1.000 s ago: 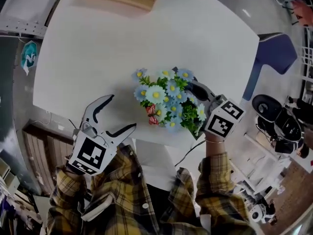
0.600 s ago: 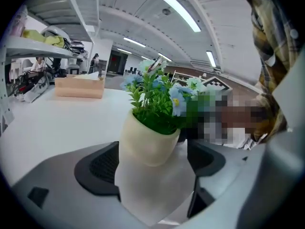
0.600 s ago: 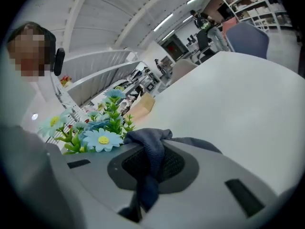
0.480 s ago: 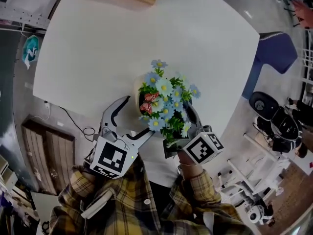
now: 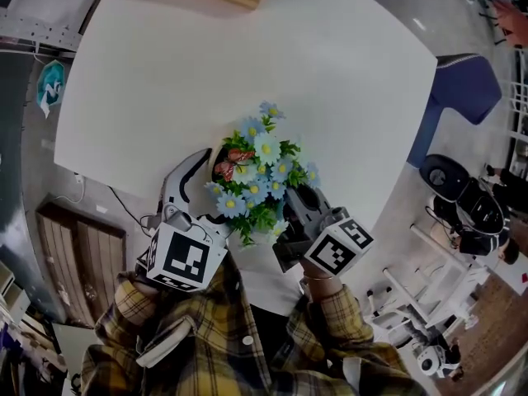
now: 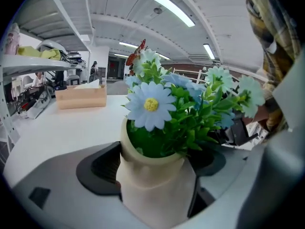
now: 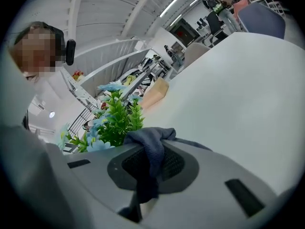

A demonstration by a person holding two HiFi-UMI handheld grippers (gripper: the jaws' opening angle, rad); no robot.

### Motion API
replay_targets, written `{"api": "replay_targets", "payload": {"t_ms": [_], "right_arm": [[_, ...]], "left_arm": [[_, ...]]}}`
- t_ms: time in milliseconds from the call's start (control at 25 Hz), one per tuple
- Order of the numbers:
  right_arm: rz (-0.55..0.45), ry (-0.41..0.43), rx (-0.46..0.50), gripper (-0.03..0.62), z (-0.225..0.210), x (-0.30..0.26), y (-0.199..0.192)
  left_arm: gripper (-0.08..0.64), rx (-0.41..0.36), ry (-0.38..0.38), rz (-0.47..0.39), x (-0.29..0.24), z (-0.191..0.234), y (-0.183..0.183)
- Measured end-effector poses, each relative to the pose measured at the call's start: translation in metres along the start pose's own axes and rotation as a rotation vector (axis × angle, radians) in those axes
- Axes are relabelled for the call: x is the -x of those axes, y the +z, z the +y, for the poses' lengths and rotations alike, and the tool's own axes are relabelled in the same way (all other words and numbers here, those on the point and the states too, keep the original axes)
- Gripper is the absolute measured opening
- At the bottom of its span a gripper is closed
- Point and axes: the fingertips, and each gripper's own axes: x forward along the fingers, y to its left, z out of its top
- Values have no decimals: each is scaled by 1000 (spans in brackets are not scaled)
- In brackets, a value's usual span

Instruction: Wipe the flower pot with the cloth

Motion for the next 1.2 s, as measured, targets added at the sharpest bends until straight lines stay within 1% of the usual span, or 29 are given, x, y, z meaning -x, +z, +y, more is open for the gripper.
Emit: {"api": "replay_targets", "payload": {"t_ms": [120, 240, 360, 480, 560, 680, 880, 1040, 1200], "right_arm": [[-1, 8, -6, 21, -5, -3, 6], [-5, 8, -9, 21, -8, -6, 20], [-3, 26, 6, 21, -8, -16, 22], [22, 57, 39, 21, -11, -27, 26], [52, 71, 66, 21, -13, -31, 39], [90, 84, 99, 21, -15, -33, 54], [165, 126, 162, 21, -20, -41, 55], [262, 199, 241, 21, -20, -59, 60], [392, 305, 319, 21, -17, -72, 64]], "left_arm": [[440, -32, -35, 8, -3, 3, 2], [440, -70, -91, 24, -4, 5, 7], [439, -122, -147, 40, 3, 11, 0], [423, -176, -218, 53, 6, 16, -5], [425, -208, -261, 75, 3, 20, 2], [424, -243, -292, 97, -4, 23, 14], [423, -300, -344, 120, -7, 22, 9], [423, -361, -418, 140, -11, 23, 6], [423, -439, -515, 160, -15, 17, 7]]}}
